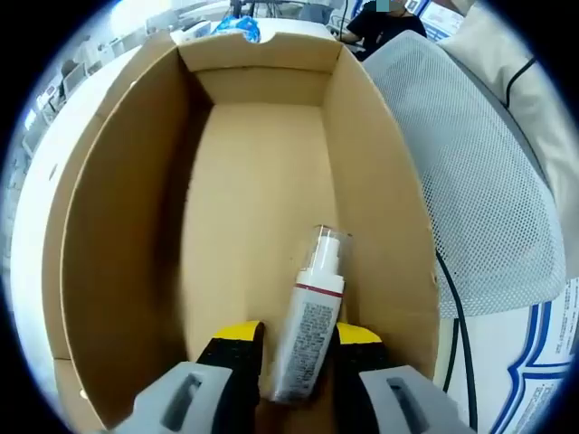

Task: Operate the shoe box by opening the lid, removing the specified soft item, and placing it in the target area until the item is outside and the box remains undamaged.

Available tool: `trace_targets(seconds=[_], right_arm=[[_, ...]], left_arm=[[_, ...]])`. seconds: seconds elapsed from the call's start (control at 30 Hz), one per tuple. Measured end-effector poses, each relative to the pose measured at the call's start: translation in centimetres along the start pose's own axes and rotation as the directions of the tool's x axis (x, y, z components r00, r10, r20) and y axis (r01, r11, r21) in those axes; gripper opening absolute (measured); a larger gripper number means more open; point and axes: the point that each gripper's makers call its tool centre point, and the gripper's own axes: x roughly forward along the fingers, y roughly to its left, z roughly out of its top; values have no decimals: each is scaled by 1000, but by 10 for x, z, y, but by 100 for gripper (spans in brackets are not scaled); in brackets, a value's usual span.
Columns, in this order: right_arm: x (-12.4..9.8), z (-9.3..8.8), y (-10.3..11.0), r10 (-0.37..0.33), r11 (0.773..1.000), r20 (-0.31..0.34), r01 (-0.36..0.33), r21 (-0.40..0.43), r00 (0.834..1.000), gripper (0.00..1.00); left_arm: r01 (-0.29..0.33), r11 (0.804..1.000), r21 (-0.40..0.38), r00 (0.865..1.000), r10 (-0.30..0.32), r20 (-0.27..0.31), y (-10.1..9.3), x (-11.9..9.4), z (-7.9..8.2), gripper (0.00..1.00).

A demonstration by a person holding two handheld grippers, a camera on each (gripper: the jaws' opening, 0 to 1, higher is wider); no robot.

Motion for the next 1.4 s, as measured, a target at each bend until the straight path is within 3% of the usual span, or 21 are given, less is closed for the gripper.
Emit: trace_targets(seconds=[0.33,0.47,0.6,0.9,1.13,1.4], right_arm=[[18,15,15,23,999,67,-25,29,998,91],[26,18,23,34,999,82,-36,34,996,90],[34,21,30,46,998,97,-51,45,994,90],[52,35,49,75,994,153,-87,72,985,88],[63,44,60,96,990,188,-113,83,978,85],[76,60,72,121,985,231,-145,90,965,80]], left_arm=[[-40,999,-21,999,40,22,0,1,4,21],[-12,997,-80,1000,13,13,-6,1,4,20],[-27,997,-78,1000,28,11,-5,-1,5,20],[-62,992,-112,994,71,79,2,-13,20,19],[-112,979,-172,976,141,168,9,-25,37,19],[-135,959,-250,932,209,298,15,-39,63,19]])
